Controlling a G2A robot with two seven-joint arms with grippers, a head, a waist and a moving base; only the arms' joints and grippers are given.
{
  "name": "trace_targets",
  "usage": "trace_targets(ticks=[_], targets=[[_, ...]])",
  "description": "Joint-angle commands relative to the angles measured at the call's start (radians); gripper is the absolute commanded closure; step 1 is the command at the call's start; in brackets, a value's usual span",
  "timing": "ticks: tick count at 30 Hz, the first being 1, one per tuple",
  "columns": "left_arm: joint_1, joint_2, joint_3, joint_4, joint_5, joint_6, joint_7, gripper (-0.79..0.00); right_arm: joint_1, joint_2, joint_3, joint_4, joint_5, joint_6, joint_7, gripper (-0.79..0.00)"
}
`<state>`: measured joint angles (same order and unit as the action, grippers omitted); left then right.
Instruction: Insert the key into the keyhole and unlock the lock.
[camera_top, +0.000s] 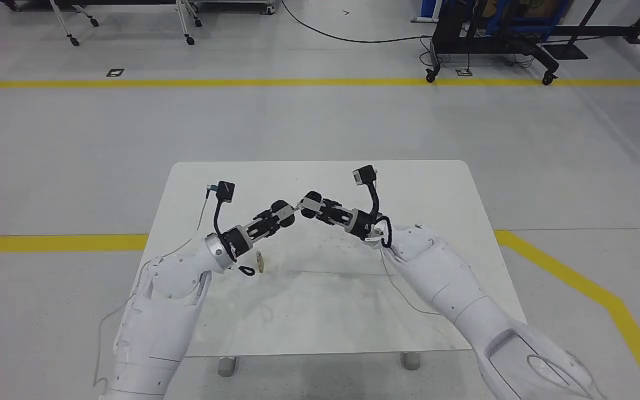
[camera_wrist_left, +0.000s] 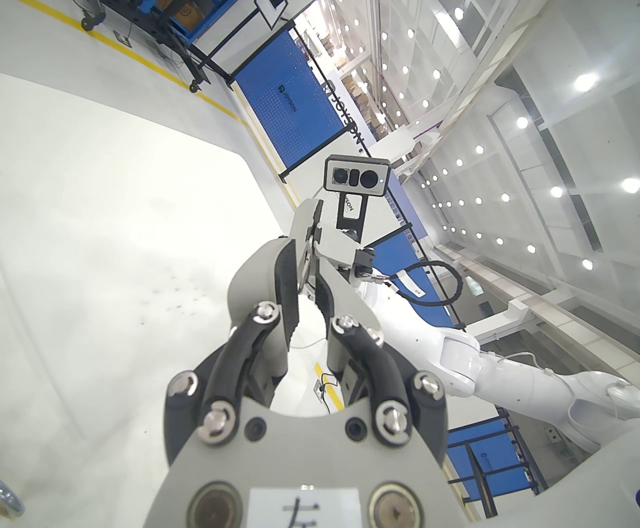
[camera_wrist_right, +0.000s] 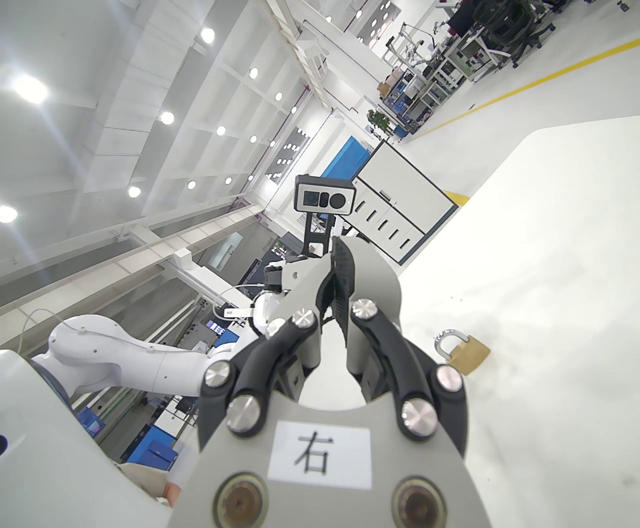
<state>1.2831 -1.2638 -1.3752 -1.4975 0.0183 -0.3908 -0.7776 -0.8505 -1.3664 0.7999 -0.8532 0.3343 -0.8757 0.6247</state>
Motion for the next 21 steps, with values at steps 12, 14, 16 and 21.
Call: trace_targets(ticks=[12,14,16,21], targets=[[0.007,0.013,-0.001,-0.015,0.024,-0.006,0.038,0.0,-0.002,-0.011,0.008,0.009,0.022,-0.014,0.033,-0.317],[0.006,0.015,-0.006,-0.016,0.032,-0.008,0.043,0.0,-0.001,-0.01,0.011,0.017,0.023,-0.009,0.051,-0.366],[0.005,0.018,-0.014,-0.018,0.036,-0.015,0.045,0.0,-0.001,-0.006,0.021,0.026,0.027,-0.01,0.069,-0.391],[-0.003,0.028,-0.023,-0.02,0.049,-0.012,-0.002,0.0,0.002,0.01,0.048,0.047,0.012,-0.001,0.128,-0.354]])
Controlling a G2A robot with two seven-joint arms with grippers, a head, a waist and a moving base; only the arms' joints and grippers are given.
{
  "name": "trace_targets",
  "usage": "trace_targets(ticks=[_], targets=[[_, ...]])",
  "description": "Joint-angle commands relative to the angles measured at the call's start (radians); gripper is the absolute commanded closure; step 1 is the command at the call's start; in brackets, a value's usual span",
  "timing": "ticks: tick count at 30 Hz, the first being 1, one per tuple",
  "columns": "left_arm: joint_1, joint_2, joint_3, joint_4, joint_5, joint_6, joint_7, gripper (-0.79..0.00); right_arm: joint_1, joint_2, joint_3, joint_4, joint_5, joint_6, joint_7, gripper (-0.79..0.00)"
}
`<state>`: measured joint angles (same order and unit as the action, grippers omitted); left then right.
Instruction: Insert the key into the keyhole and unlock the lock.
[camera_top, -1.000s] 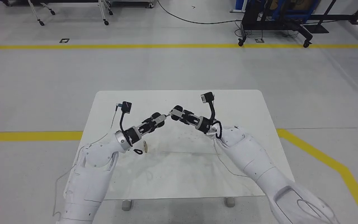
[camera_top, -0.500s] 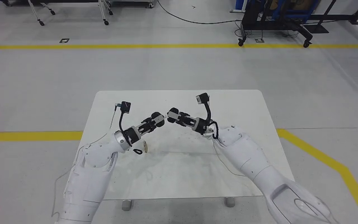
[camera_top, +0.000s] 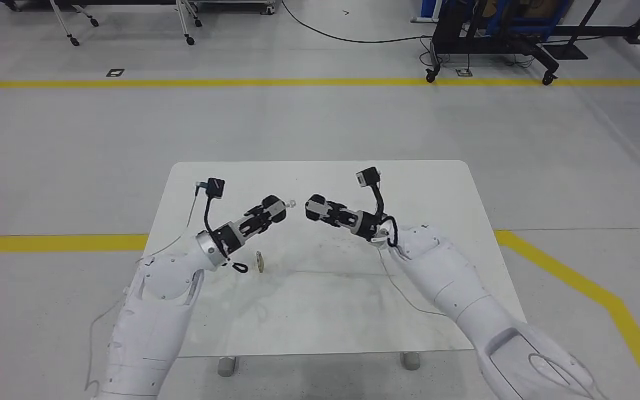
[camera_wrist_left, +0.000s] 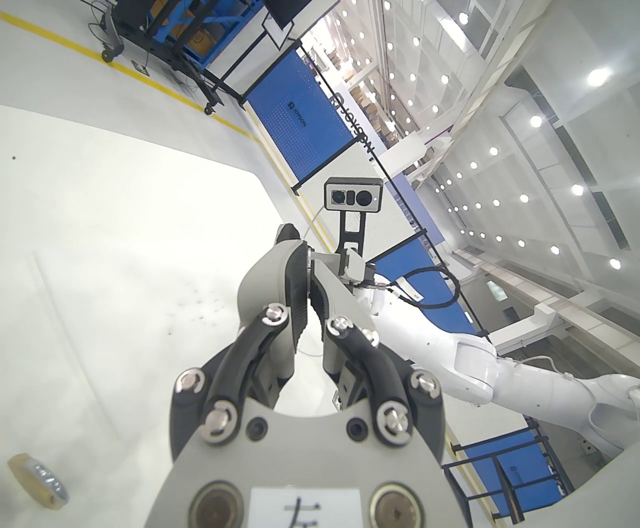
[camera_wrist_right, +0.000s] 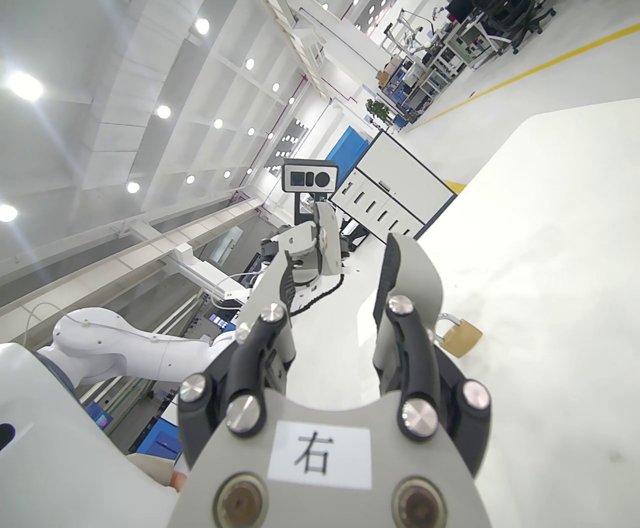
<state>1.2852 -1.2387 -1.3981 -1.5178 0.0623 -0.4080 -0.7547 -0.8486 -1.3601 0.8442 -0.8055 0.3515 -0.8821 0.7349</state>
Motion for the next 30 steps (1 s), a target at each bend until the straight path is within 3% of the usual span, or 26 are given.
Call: trace_targets(ticks=[1,9,11,23,28,30], targets=[[-0.009,0.005,0.004,0.005,0.006,0.015,-0.055,0.0,0.0,0.006,0.006,-0.002,-0.01,0.011,0.033,-0.348],[-0.033,0.016,0.02,0.022,0.004,0.013,-0.125,0.0,-0.012,0.013,0.005,-0.036,0.014,0.06,0.138,-0.225],[-0.035,0.017,0.026,0.023,0.009,0.013,-0.129,0.0,-0.011,0.012,0.002,-0.037,0.021,0.071,0.158,-0.256],[-0.047,0.027,0.057,0.029,0.015,0.018,-0.142,0.0,-0.005,0.007,-0.001,-0.034,0.041,0.076,0.197,-0.222],[-0.05,0.031,0.066,0.031,0.02,0.018,-0.138,0.0,-0.001,0.002,-0.008,-0.025,0.042,0.084,0.202,-0.175],[-0.051,0.033,0.069,0.031,0.02,0.017,-0.141,0.0,0.003,-0.001,-0.011,-0.02,0.043,0.082,0.204,-0.108]])
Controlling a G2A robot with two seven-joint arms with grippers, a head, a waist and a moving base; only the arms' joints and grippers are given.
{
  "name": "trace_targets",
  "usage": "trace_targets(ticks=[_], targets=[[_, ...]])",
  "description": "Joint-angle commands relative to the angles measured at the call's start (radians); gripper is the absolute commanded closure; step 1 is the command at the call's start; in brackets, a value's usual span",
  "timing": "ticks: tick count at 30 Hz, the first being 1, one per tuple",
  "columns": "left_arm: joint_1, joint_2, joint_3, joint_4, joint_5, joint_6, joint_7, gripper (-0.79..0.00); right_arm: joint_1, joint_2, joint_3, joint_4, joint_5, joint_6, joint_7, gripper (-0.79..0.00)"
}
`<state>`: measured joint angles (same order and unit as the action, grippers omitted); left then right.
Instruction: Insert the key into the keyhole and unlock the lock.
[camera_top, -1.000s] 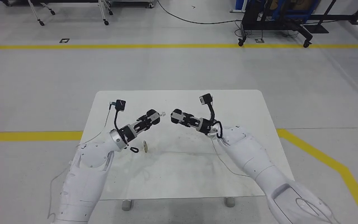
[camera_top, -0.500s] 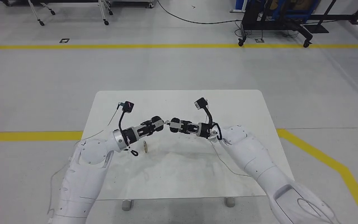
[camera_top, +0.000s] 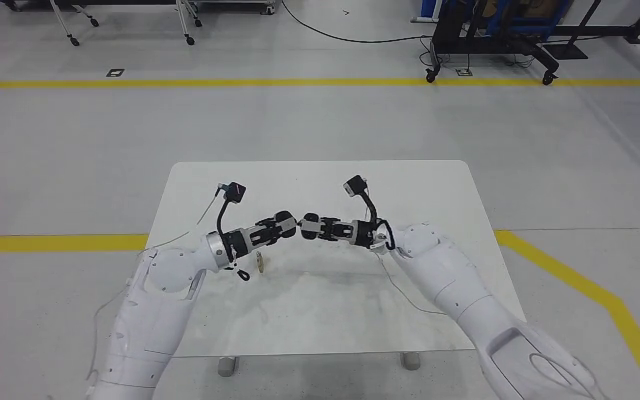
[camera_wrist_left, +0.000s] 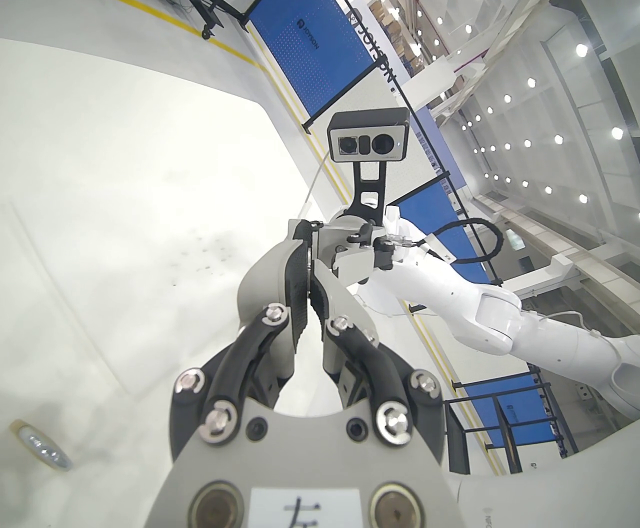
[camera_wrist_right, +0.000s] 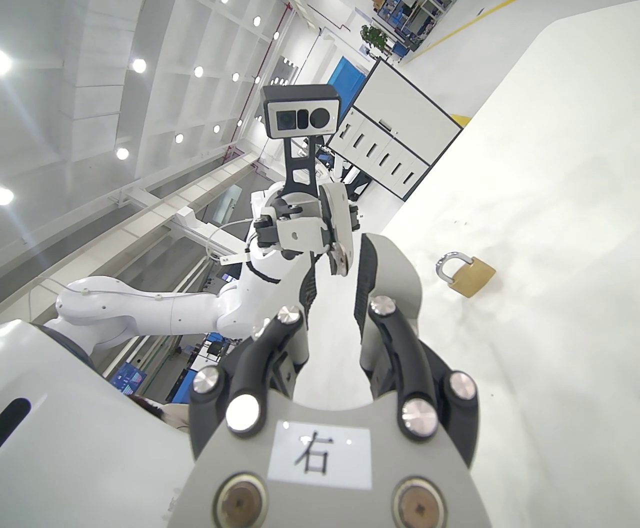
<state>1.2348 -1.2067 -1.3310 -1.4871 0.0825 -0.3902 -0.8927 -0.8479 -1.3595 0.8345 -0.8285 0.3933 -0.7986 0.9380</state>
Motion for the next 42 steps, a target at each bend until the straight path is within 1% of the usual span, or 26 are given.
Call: trace_targets(ticks=[1,2,9,10,11,12,15,17,18,19,21,22,24,26,28,32,34,37,39,41,42], targets=[[-0.001,0.002,0.004,0.0,0.0,-0.002,-0.004,0.0,0.003,-0.003,-0.003,0.006,0.003,-0.003,0.001,-0.092],[-0.001,0.003,0.005,0.0,0.0,-0.003,-0.005,0.0,0.006,-0.004,-0.004,0.009,0.002,-0.004,0.003,0.0],[-0.003,0.008,0.006,0.004,-0.016,0.009,0.011,0.0,0.013,-0.01,-0.008,0.03,-0.007,-0.028,-0.001,0.0],[-0.003,0.009,0.006,0.005,-0.038,0.015,0.008,-0.052,0.013,-0.01,-0.007,0.033,-0.007,-0.032,-0.001,0.0],[-0.004,0.01,0.002,0.006,-0.051,0.022,0.006,-0.702,0.011,-0.01,-0.005,0.036,-0.006,-0.037,-0.003,0.0],[-0.006,0.011,-0.002,0.008,-0.061,0.028,0.003,-0.785,0.01,-0.009,-0.002,0.039,-0.005,-0.043,-0.004,0.0],[-0.011,0.015,-0.023,0.013,-0.088,0.044,0.007,-0.785,0.003,-0.004,0.014,0.048,0.002,-0.065,-0.015,0.0],[-0.012,0.021,-0.043,0.006,-0.067,0.043,0.017,-0.785,-0.003,0.002,0.032,0.056,0.004,-0.082,-0.027,0.0],[-0.01,0.025,-0.053,-0.003,-0.02,0.041,0.027,-0.785,-0.007,0.005,0.04,0.058,0.002,-0.09,-0.032,0.0],[-0.007,0.031,-0.062,-0.022,0.065,0.033,0.034,-0.785,-0.011,0.009,0.05,0.061,-0.002,-0.099,-0.04,0.0],[0.016,0.042,-0.078,-0.074,0.212,0.024,0.041,-0.785,-0.017,0.015,0.067,0.063,-0.01,-0.115,-0.06,0.0],[0.032,0.048,-0.09,-0.106,0.28,0.022,0.04,-0.785,-0.017,0.015,0.067,0.063,-0.01,-0.115,-0.06,0.0],[0.073,0.057,-0.11,-0.164,0.363,0.025,0.039,-0.785,-0.017,0.015,0.067,0.063,-0.01,-0.115,-0.06,0.0],[0.105,0.069,-0.121,-0.226,0.526,0.027,0.004,-0.785,-0.017,0.015,0.067,0.063,-0.01,-0.115,-0.06,0.0],[0.141,0.077,-0.119,-0.272,0.678,0.052,-0.001,-0.785,-0.017,0.015,0.067,0.063,-0.01,-0.115,-0.06,0.0],[0.198,0.086,-0.128,-0.332,0.77,0.083,-0.024,-0.785,-0.017,0.015,0.067,0.063,-0.01,-0.115,-0.06,0.0],[0.22,0.091,-0.134,-0.367,0.827,0.096,-0.058,-0.785,-0.017,0.015,0.067,0.063,-0.01,-0.115,-0.06,0.0],[0.241,0.094,-0.113,-0.407,0.897,0.13,-0.09,-0.785,-0.017,0.015,0.067,0.063,-0.01,-0.115,-0.06,0.0],[0.244,0.091,-0.087,-0.403,0.874,0.138,-0.09,-0.785,-0.017,0.015,0.067,0.063,-0.01,-0.115,-0.06,0.0],[0.233,0.09,-0.063,-0.371,0.878,0.144,-0.094,-0.785,-0.017,0.015,0.067,0.063,-0.01,-0.115,-0.06,0.0],[0.224,0.089,-0.048,-0.352,0.879,0.148,-0.096,-0.773,-0.017,0.015,0.067,0.063,-0.01,-0.115,-0.06,0.0]])
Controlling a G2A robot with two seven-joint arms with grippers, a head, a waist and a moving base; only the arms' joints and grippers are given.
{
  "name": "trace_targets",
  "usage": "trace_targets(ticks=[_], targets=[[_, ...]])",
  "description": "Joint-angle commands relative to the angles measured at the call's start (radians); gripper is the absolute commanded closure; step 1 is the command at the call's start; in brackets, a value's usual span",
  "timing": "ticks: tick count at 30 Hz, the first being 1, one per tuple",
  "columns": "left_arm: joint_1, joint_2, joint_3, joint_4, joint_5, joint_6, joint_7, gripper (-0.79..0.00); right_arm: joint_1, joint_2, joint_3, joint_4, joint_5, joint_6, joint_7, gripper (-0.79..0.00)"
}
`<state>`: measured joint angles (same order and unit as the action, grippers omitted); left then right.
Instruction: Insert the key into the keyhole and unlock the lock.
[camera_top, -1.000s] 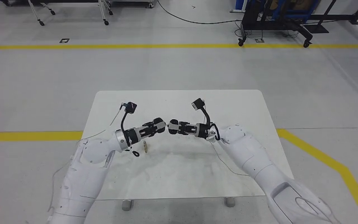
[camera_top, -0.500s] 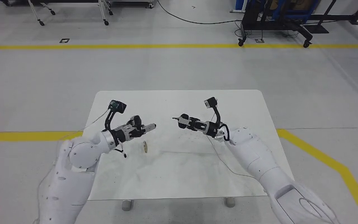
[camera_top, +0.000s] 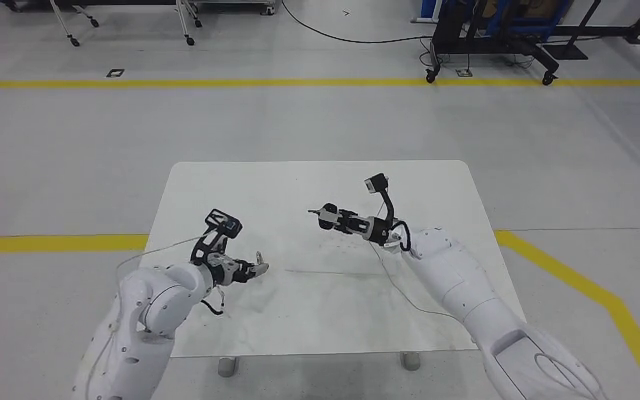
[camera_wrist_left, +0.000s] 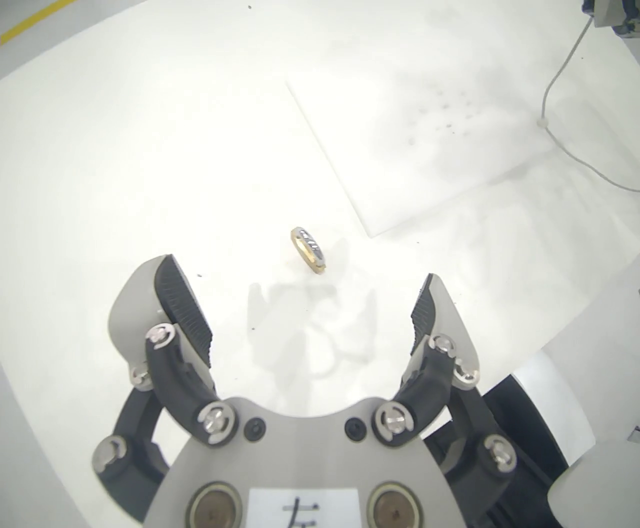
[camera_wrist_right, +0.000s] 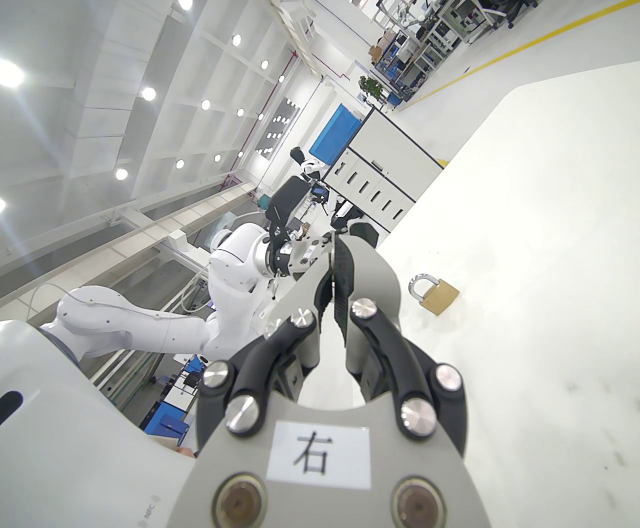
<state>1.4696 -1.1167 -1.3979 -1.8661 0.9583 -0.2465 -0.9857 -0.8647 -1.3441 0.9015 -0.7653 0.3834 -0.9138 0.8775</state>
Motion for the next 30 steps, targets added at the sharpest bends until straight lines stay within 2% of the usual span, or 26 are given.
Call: trace_targets(ticks=[1,3,9,12,13,16,25,29,30], targets=[[-0.02,-0.003,0.032,0.047,0.003,0.009,0.0,-0.76,0.0,0.0,0.0,0.0,0.0,0.0,0.0,0.0],[-0.04,-0.005,0.059,0.082,0.025,0.022,-0.002,-0.717,0.0,0.0,0.0,0.0,0.0,0.0,0.0,0.0],[-0.081,-0.013,0.123,0.149,0.063,0.057,0.025,-0.656,0.0,0.0,0.0,0.0,0.0,0.0,0.0,0.0],[-0.094,-0.015,0.137,0.168,0.076,0.068,0.035,-0.594,0.0,0.0,0.0,0.0,0.0,0.0,0.0,0.0],[-0.097,-0.015,0.14,0.174,0.078,0.07,0.038,-0.545,0.0,0.0,0.0,0.0,0.0,0.0,0.0,0.0],[-0.103,-0.016,0.148,0.181,0.078,0.075,0.046,-0.465,0.0,0.0,0.0,0.0,0.0,0.0,0.0,0.0],[-0.121,-0.019,0.174,0.21,0.098,0.085,0.085,-0.299,0.0,0.0,0.0,0.0,0.0,0.0,0.0,0.0],[-0.117,-0.018,0.171,0.203,0.102,0.085,0.097,-0.16,0.0,0.0,0.0,0.0,0.0,0.0,0.0,0.0],[-0.116,-0.018,0.171,0.202,0.103,0.083,0.1,-0.089,0.0,0.0,0.0,0.0,0.0,0.0,0.0,0.0]])
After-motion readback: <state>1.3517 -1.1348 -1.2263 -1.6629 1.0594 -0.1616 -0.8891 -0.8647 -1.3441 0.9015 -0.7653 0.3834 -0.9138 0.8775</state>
